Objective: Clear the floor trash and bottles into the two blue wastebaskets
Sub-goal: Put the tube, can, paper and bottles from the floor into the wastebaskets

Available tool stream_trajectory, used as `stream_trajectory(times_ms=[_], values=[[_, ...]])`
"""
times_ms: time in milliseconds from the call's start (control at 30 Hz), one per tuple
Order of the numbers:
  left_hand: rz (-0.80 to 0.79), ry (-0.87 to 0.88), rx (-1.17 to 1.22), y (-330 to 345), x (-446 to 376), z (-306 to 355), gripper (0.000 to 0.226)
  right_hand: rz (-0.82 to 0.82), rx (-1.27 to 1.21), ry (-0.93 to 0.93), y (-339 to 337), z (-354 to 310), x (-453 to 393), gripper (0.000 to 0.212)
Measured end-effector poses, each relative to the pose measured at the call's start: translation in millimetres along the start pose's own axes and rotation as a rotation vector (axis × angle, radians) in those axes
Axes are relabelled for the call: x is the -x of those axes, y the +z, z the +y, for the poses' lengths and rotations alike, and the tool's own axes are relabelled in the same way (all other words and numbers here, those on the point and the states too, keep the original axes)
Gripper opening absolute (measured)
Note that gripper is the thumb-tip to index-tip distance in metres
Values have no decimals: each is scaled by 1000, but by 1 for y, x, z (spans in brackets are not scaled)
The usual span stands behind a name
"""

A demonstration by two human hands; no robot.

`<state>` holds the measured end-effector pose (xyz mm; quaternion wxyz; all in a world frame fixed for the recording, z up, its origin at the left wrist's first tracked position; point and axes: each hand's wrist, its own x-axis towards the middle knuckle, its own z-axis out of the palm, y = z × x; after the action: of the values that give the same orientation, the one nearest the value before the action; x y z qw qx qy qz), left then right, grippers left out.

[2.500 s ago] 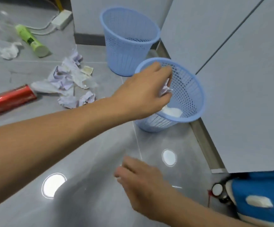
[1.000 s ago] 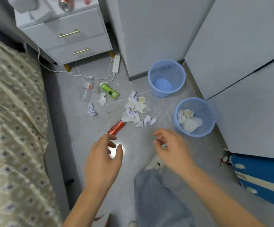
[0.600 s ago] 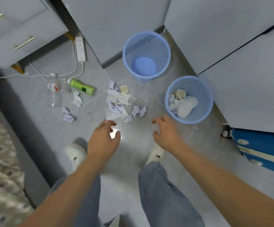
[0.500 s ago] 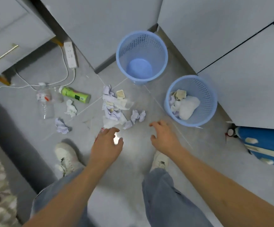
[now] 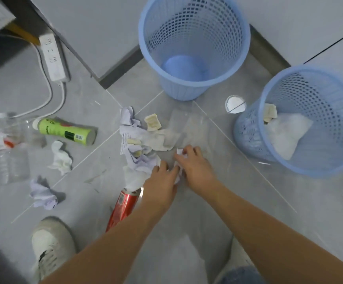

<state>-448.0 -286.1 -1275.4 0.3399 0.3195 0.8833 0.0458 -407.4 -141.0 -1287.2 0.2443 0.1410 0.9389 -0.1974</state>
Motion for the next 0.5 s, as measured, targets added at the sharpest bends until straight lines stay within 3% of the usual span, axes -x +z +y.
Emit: stream_trajectory(times_ms=[167, 300, 400, 500], values=[[-112, 42, -82, 24, -16, -4, 31, -24, 6, 46, 23, 19, 7, 40], [-98, 50, 23, 13, -6, -1, 24, 29, -34, 97, 30, 38, 28, 34], [51, 50, 226, -22, 15, 9, 15, 115, -117, 128, 20, 39, 52, 35], [297, 85, 445, -94, 39, 25, 15, 316, -308, 147, -27, 17, 77, 34]])
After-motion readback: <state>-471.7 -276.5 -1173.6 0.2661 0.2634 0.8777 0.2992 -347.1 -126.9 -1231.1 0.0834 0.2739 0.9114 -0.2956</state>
